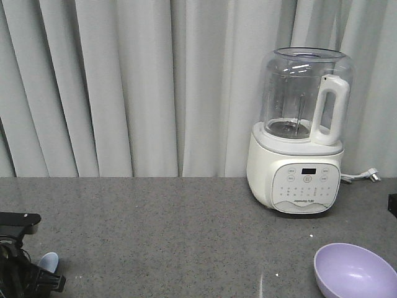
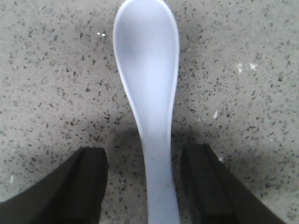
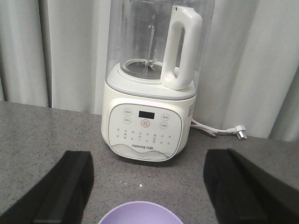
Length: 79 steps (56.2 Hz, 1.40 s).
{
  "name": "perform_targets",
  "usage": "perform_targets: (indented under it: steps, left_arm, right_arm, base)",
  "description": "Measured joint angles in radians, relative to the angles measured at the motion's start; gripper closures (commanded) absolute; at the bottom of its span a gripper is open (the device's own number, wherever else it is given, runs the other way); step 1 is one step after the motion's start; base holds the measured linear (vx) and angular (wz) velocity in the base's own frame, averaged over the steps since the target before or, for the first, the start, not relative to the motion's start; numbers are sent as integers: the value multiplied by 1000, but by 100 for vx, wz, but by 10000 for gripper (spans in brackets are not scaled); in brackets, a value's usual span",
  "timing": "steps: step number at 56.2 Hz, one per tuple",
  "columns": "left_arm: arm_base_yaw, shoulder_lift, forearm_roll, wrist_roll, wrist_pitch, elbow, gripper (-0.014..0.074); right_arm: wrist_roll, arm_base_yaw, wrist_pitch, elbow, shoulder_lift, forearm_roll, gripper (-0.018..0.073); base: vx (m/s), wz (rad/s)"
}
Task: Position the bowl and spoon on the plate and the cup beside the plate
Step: 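Lower the left gripper onto the white spoon handle and close, then grasp the lavender bowl rim with the right gripper and lift it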
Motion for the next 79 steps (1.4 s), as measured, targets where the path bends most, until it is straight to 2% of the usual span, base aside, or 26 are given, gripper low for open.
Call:
perform_targets:
  steps: [7, 11, 13, 15, 20, 37, 45, 54, 65, 71, 79]
  left_arm:
    - [0, 25, -4, -2, -7, -1, 167]
    - [0, 31, -6, -2, -13, -6, 248]
    - [0, 34, -6, -3, -13, -9, 309]
    - [0, 36, -6, -3, -13, -12, 413]
    - [0, 39, -5, -3, -14, -13, 609]
    - [0, -19, -13, -2, 24, -63, 604]
    - [0, -169, -29, 3, 22, -103, 604]
    - [0, -332, -34, 3, 25, -110, 602]
    - [0, -432, -34, 11, 55, -110, 603]
    - [0, -447, -34, 22, 75, -110, 603]
    - [0, -447, -34, 25, 78, -110, 603]
  right_arm:
    - [0, 0, 0, 0, 0, 0, 3]
    - [0, 0, 0, 0, 0, 0, 3]
    - [0, 0, 0, 0, 0, 0, 3]
    - [0, 0, 0, 0, 0, 0, 3]
    - [0, 0, 4, 0, 0, 0, 3]
    - [10, 0, 25, 0, 0, 4, 13]
    - [125, -24, 194, -31, 35, 27, 25]
    - [189, -131, 358, -82, 203, 59, 40]
    - [107, -241, 472, -189, 442, 173, 41]
    - [54, -256, 502, -260, 551, 225, 41]
    - [41, -257, 507, -306, 648, 247, 41]
  base:
    - [0, 0]
    - [0, 0]
    - [0, 0]
    - [0, 0]
    - [0, 0]
    - [0, 0]
    - [0, 0]
    - [0, 0]
    - [0, 0]
    - [0, 0]
    - [0, 0]
